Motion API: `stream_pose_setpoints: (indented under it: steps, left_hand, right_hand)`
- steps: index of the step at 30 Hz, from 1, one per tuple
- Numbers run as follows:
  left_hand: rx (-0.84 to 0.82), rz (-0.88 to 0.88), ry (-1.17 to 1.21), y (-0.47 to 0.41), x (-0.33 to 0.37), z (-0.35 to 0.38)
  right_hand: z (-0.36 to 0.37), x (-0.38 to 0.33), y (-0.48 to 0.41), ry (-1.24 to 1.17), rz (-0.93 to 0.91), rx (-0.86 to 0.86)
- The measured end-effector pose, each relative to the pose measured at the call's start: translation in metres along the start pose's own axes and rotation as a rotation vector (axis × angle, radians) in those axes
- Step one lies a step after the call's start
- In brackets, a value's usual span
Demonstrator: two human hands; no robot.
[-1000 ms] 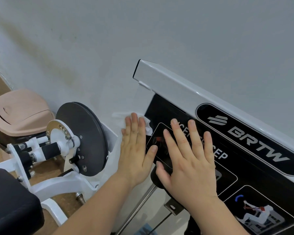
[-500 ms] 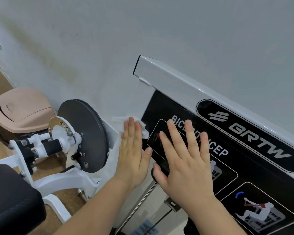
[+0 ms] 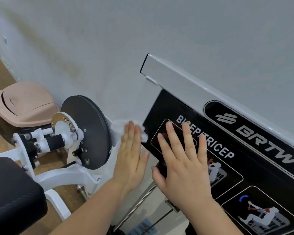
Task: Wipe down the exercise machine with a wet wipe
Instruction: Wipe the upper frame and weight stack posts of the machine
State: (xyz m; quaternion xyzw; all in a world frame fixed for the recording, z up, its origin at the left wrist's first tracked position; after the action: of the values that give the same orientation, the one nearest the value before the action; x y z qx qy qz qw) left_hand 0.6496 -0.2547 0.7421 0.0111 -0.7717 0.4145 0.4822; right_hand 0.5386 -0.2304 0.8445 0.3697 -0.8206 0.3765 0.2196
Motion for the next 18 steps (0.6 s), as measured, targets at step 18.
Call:
stream_pose_setpoints:
  steps: [18]
  left_hand:
    - [-0.261,-0.397,-0.275,0.103,-0.151,0.05]
  right_hand:
    - [0.077,-0.136,-0.002,-0.094,-0.246,-0.26]
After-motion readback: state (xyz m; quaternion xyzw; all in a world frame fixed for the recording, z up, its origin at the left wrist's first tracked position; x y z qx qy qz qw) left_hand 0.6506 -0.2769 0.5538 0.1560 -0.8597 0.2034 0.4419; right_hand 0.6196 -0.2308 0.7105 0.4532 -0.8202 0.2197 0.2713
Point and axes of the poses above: each hand's wrist, its own y-axis away from the middle knuckle, its own z-axis out of the palm, x = y × z, the point moved 10 cm from there along -y, towards the middle knuckle, and after that the axes turned 7 degrees about y, right-handed, at the moved point
